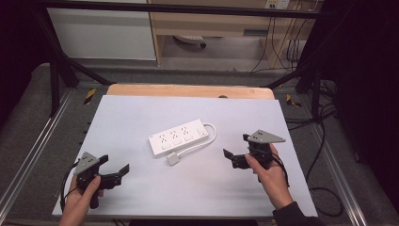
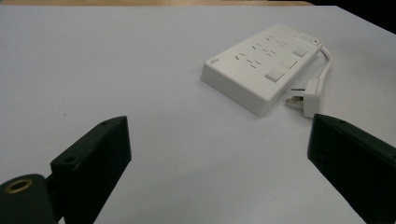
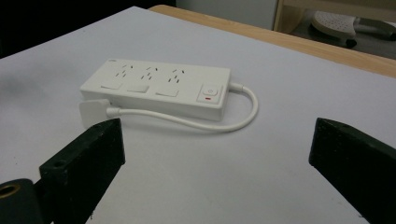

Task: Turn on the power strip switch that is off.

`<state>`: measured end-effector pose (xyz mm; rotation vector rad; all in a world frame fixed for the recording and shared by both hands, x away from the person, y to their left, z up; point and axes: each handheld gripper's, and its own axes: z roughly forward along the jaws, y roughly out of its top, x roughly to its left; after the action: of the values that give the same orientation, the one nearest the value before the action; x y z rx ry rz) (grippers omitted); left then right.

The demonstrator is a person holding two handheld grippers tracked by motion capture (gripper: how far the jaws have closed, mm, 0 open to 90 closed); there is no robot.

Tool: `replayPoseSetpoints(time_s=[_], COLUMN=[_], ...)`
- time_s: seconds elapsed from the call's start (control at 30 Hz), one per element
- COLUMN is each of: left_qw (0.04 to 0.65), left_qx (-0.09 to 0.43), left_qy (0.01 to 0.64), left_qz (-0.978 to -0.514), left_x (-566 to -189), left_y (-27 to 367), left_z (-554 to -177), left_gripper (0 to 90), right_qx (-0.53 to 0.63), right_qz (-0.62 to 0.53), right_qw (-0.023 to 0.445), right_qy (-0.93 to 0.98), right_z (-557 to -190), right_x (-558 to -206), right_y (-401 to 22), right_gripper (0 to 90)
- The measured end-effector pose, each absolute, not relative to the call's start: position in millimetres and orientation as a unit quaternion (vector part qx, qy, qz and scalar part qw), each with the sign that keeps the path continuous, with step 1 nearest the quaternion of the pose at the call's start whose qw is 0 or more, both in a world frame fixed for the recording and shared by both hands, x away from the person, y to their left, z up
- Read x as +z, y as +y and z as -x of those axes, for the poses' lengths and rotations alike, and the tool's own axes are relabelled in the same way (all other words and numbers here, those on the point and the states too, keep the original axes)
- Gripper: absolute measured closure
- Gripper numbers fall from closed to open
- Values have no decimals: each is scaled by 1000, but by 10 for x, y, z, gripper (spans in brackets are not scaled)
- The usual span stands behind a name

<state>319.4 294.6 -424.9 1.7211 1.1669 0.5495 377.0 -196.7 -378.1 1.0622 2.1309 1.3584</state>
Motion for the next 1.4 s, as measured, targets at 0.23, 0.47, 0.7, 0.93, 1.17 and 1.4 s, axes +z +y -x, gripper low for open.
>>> replayPoseSetpoints(time_s=[0.23, 0.47, 0.7, 0.93, 1.17, 1.4], left_qw=[470, 469, 466, 463, 461, 462], left_qx=[227, 223, 222, 222, 217, 217], left_qy=[474, 479, 478, 476, 482, 480], left_qz=[-709, -708, -711, -714, -713, -713], left_x=[-4247, -4254, -4255, -4258, -4266, -4262], left_y=[2925, 2921, 2914, 2904, 2899, 2899], left_z=[-3194, -3195, -3195, -3193, -3204, -3202], left_gripper=[62, 62, 62, 63, 63, 63], right_qx=[492, 492, 490, 494, 498, 506], right_qz=[-370, -372, -375, -380, -377, -390], right_qw=[205, 200, 201, 206, 204, 199], right_qy=[761, 762, 761, 755, 753, 743], right_z=[-3853, -3925, -3981, -4039, -4111, -4214], right_x=[-3658, -3614, -3633, -3666, -3685, -3747], right_y=[-1896, -1812, -1760, -1637, -1492, -1369], right_gripper=[39, 35, 29, 33, 39, 82])
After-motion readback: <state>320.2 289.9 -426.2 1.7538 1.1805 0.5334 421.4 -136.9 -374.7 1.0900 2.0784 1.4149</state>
